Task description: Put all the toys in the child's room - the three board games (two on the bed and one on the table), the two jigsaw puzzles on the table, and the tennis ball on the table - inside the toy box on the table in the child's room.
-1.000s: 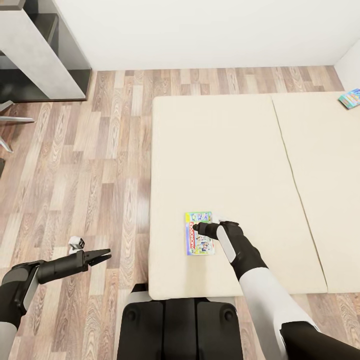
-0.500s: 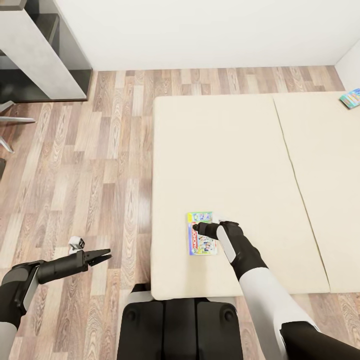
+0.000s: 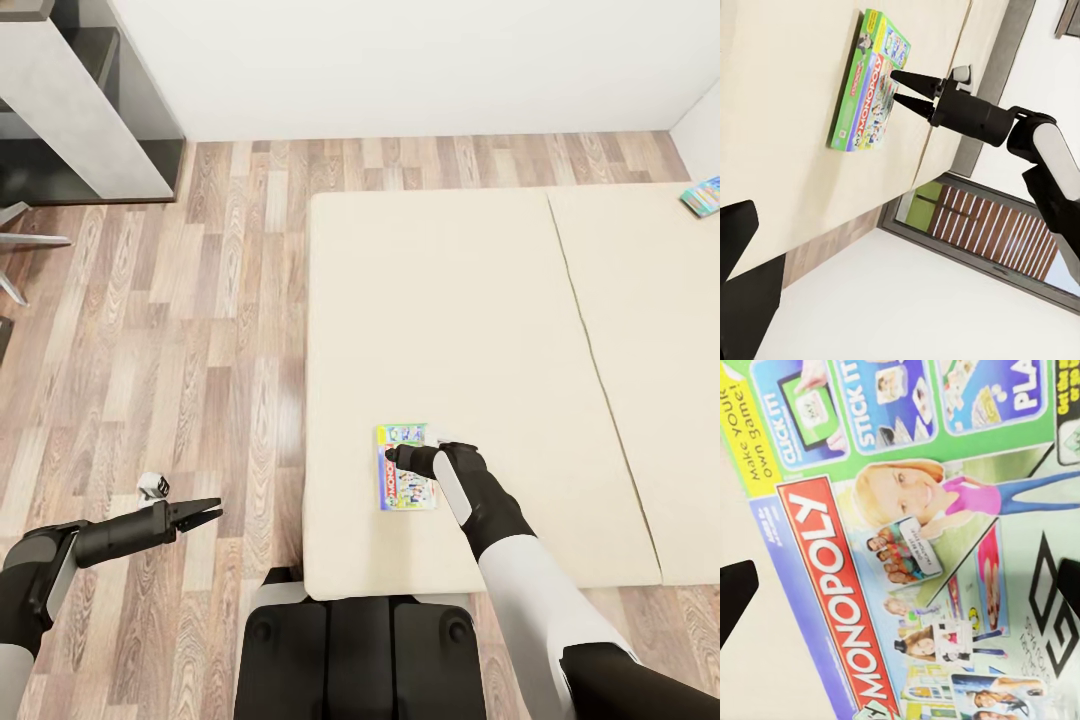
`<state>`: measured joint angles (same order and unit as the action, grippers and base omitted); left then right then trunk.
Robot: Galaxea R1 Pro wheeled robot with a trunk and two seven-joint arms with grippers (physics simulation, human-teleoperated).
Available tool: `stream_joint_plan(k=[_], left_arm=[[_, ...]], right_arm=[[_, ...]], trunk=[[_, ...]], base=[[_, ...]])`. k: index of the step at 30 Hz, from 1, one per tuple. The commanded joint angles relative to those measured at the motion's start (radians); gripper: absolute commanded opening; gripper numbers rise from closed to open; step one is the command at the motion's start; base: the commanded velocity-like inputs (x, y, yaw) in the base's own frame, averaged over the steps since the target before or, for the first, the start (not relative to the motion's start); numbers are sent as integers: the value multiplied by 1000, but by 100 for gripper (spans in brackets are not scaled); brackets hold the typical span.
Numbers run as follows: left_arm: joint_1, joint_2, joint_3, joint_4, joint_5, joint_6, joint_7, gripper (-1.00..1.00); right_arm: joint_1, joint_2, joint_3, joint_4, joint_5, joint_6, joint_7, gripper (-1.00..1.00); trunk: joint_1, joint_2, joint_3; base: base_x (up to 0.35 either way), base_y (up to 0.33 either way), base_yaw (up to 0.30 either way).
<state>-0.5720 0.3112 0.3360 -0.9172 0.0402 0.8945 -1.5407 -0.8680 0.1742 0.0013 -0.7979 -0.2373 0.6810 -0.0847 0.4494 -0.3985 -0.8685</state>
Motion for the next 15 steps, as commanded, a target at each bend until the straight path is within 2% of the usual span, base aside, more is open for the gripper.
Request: stream_joint_plan(k=[1,15], left_arm=[[0,0,0,0,0,11,-4,100],[0,0,0,0,-1,11,-4,100]], right_arm=[[0,0,0,-1,-10,4,-9,100],[0,0,0,-1,-10,3,-8,100]], trunk=[[1,-2,-1],[1,-2,-1]], base=[[0,2,0],[0,44,0]])
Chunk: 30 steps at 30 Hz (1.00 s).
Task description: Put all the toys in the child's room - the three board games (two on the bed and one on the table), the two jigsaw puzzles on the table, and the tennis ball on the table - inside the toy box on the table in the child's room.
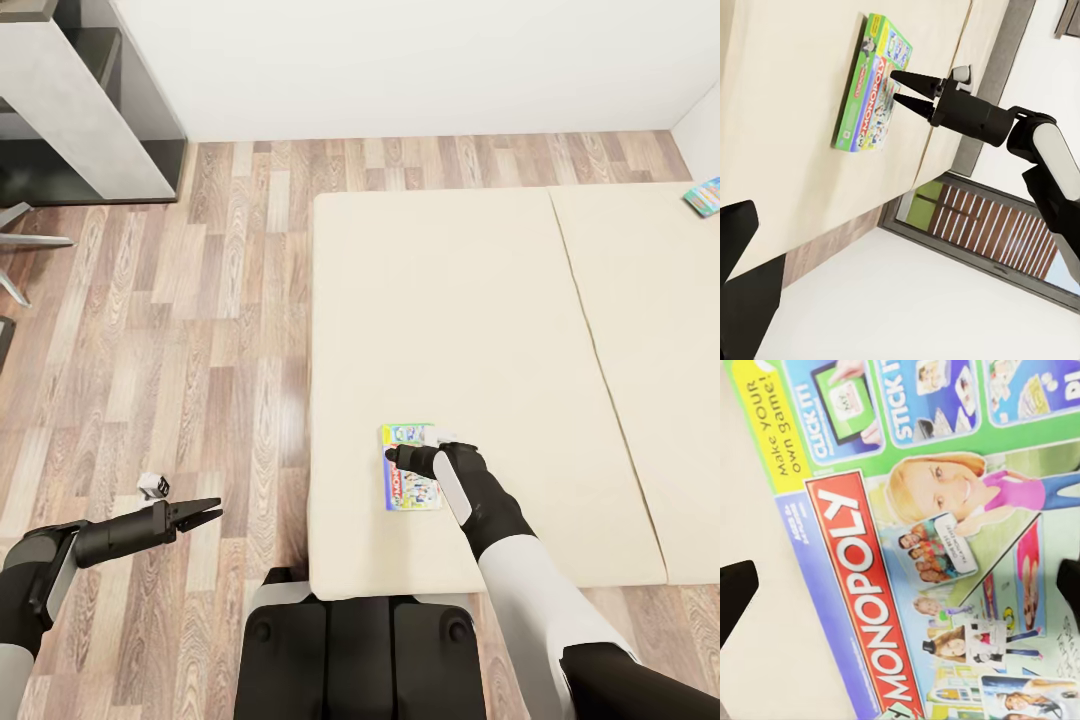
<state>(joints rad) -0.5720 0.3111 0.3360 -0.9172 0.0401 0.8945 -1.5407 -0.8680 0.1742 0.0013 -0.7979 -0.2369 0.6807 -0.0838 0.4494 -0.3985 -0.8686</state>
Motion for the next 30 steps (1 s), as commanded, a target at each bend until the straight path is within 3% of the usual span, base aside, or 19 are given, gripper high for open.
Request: stream_joint_plan(k=[1,30], left_arm=[[0,0,0,0,0,11,-4,100],[0,0,0,0,0,11,-4,100]], right_arm=[[0,0,0,-1,-11,4,-9,100],[0,0,6,-1,-10,3,-8,100]], trunk=[[1,-2,-1],[1,-2,-1]], base=[[0,18,0],[0,21,0]])
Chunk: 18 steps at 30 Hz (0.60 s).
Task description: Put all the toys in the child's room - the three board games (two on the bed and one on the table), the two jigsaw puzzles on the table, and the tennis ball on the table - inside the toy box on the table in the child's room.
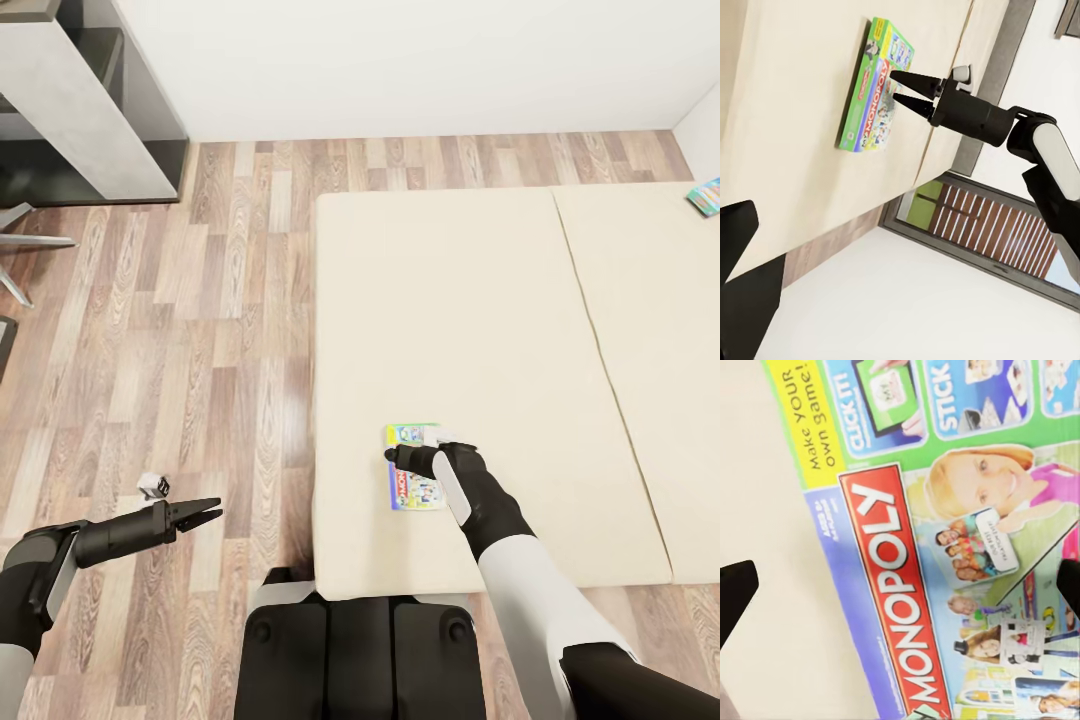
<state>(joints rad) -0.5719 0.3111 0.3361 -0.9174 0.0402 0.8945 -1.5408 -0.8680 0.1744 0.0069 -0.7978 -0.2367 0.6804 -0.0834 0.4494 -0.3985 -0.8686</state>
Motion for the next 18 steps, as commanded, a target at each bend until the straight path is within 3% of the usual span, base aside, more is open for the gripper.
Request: stream_joint_plan(k=[1,18], left_arm=[[0,0,0,0,0,11,-4,100],[0,0,0,0,0,11,-4,100]], right_arm=[[0,0,1,-1,-10,4,-9,100],[0,0,1,-1,-10,5,-9,100]], trunk=[[1,-2,-1],[1,-2,-1]], base=[[0,87,0],[0,20,0]])
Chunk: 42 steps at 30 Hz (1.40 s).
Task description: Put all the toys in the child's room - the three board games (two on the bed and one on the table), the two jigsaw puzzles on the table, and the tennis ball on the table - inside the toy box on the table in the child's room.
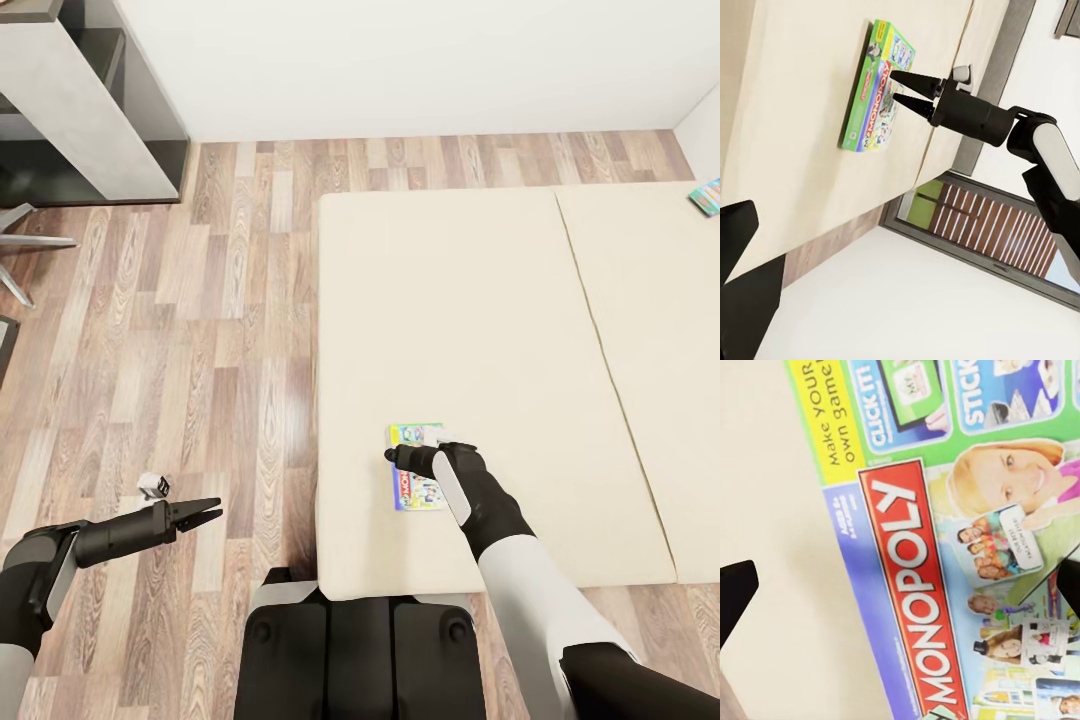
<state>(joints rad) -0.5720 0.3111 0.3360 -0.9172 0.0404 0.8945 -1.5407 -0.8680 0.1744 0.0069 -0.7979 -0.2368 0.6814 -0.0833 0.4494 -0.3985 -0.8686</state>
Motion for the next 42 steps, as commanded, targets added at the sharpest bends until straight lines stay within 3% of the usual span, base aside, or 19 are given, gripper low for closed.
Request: stream_joint_plan(k=[1,42], left_arm=[[0,0,0,0,-1,11,-4,100],[0,0,0,0,-1,11,-4,100]], right_arm=[[0,0,1,-1,-11,4,-9,100],[0,0,2,0,-12,-23,-9,100]], trunk=[[1,-2,-1],[1,-2,-1]], base=[[0,1,0],[0,0,0]])
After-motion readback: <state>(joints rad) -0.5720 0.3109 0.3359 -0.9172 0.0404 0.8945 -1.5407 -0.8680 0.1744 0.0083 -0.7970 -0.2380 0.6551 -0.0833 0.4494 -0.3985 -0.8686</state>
